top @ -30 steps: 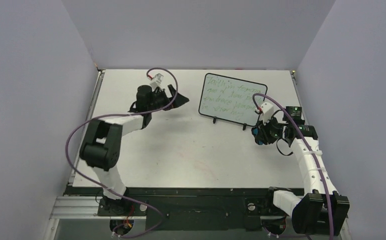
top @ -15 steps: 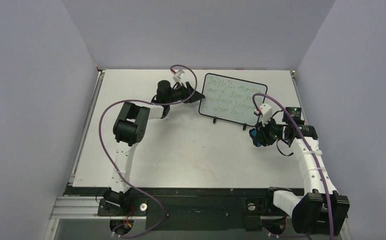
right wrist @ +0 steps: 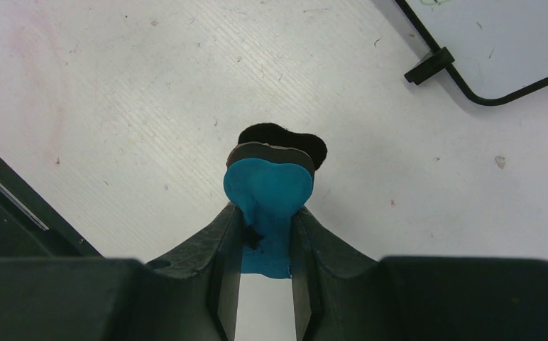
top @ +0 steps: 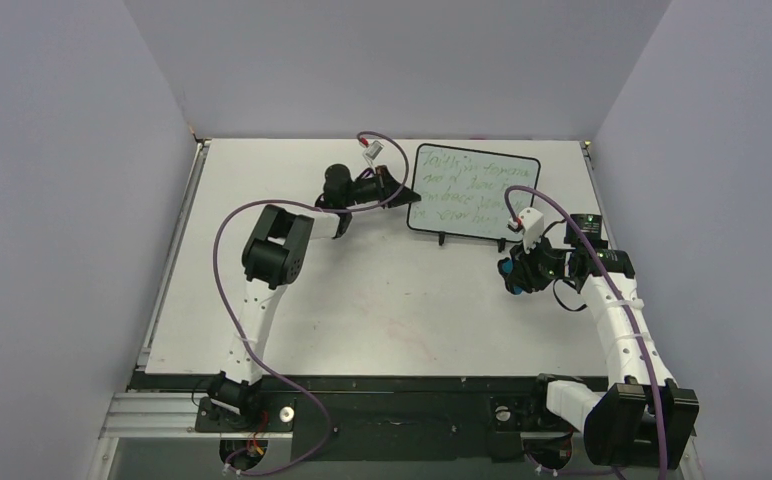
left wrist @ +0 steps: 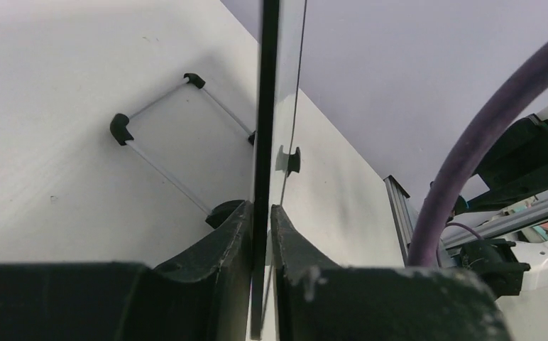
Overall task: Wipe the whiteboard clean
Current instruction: Pick up the whiteboard from the whiteboard stand.
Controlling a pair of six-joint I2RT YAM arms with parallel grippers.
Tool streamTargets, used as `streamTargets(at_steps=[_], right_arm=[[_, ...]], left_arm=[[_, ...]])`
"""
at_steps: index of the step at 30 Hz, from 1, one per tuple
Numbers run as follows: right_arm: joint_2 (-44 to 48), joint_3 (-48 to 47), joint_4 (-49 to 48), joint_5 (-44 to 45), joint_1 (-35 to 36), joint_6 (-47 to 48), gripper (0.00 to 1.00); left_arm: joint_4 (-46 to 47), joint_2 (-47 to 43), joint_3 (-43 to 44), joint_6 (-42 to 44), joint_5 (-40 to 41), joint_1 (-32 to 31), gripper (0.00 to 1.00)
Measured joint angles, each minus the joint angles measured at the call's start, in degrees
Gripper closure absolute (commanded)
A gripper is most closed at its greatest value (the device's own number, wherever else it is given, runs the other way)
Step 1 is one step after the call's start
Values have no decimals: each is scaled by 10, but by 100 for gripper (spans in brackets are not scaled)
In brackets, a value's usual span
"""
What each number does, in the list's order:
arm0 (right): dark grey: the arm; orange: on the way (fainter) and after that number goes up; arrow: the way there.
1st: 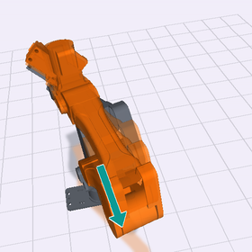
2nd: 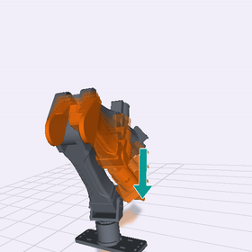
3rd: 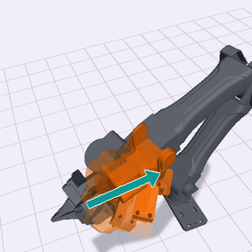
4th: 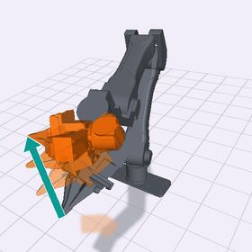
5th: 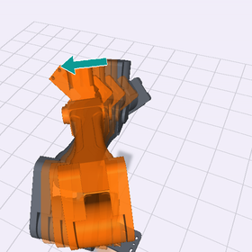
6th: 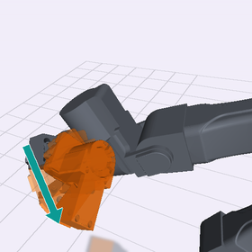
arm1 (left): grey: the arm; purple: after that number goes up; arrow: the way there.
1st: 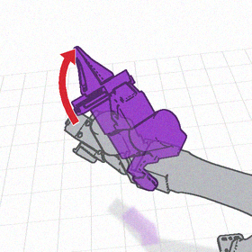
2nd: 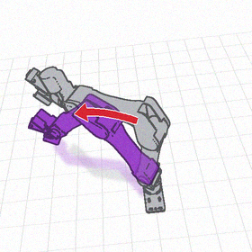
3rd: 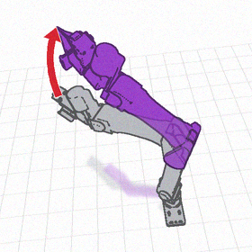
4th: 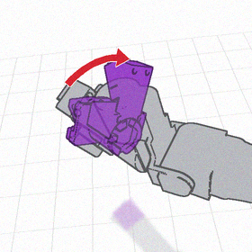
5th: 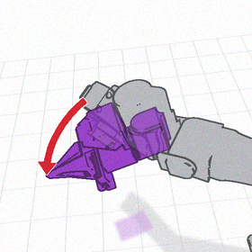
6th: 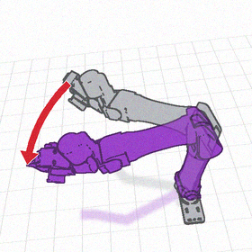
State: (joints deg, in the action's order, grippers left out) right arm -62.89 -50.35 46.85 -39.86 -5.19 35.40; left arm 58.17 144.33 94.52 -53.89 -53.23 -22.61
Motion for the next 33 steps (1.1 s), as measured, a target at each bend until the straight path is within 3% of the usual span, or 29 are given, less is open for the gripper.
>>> streamTargets(at_steps=[5,22,24,25,27,33], right_arm=[[0,0,1,0,0,0,100],[0,0,4,-7,-5,0,100],[0,0,4,-7,-5,0,100],[0,0,5,-7,-5,0,100],[0,0,5,-7,-5,1,100],[0,0,9,-8,-5,2,100]], left_arm=[[-18,0,3,5,0,-5,77],[-22,27,10,3,20,-23,75],[-23,32,10,2,21,-27,76],[-22,33,10,1,22,-29,88],[-18,36,10,-3,22,-31,100],[57,35,11,-19,18,-36,100]])
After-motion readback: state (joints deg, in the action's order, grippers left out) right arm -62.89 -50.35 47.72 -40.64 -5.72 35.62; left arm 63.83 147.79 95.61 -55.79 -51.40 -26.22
